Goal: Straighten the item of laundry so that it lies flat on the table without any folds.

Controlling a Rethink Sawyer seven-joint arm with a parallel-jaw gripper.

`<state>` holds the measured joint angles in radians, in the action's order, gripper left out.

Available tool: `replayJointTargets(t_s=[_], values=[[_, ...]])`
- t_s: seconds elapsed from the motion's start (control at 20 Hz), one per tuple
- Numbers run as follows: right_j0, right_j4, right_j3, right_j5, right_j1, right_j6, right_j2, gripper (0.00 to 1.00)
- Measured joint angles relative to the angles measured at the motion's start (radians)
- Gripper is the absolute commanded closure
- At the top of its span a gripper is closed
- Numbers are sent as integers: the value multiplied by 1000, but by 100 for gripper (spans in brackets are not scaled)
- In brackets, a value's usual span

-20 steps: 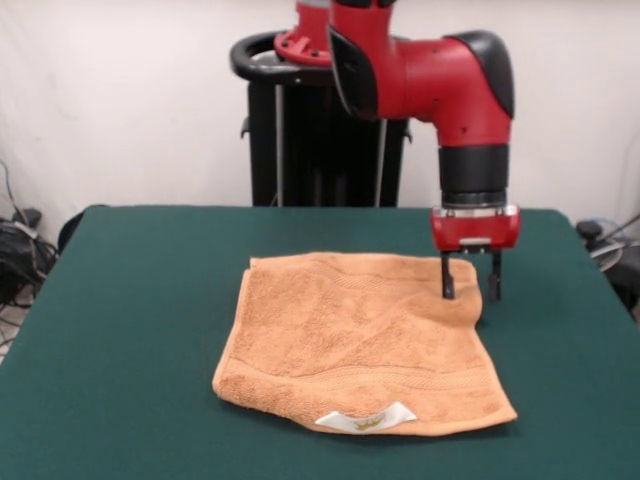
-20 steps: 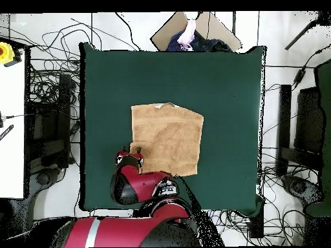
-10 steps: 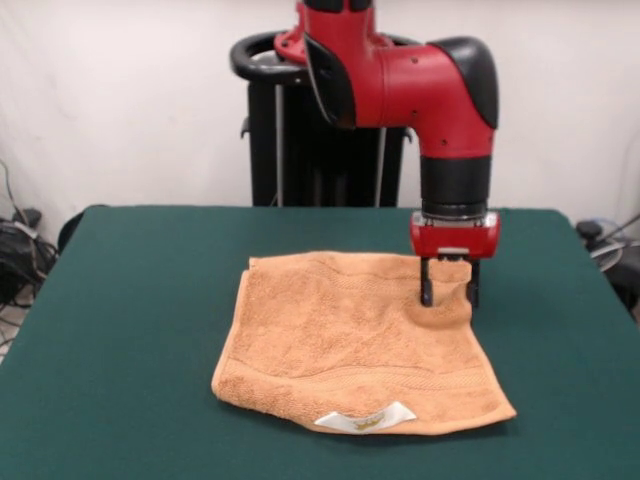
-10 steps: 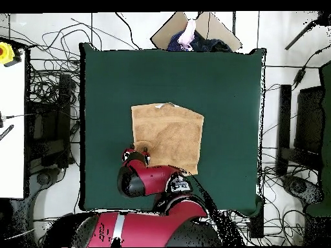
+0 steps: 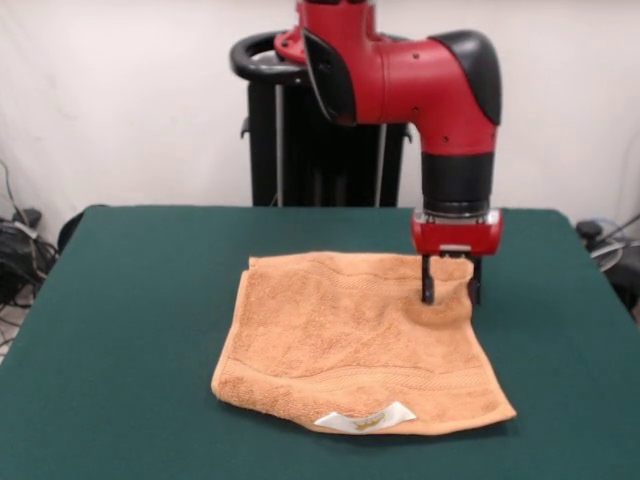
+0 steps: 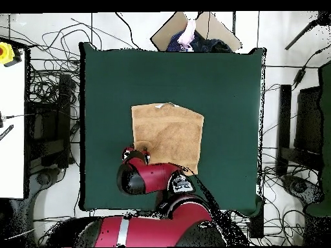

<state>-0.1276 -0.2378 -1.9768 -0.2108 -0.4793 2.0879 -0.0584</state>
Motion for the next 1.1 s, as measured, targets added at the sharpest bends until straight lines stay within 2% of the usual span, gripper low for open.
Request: replayJointTargets(t_s=[1.1], values=[[10,-2,2,-3,-11,0,12,0]])
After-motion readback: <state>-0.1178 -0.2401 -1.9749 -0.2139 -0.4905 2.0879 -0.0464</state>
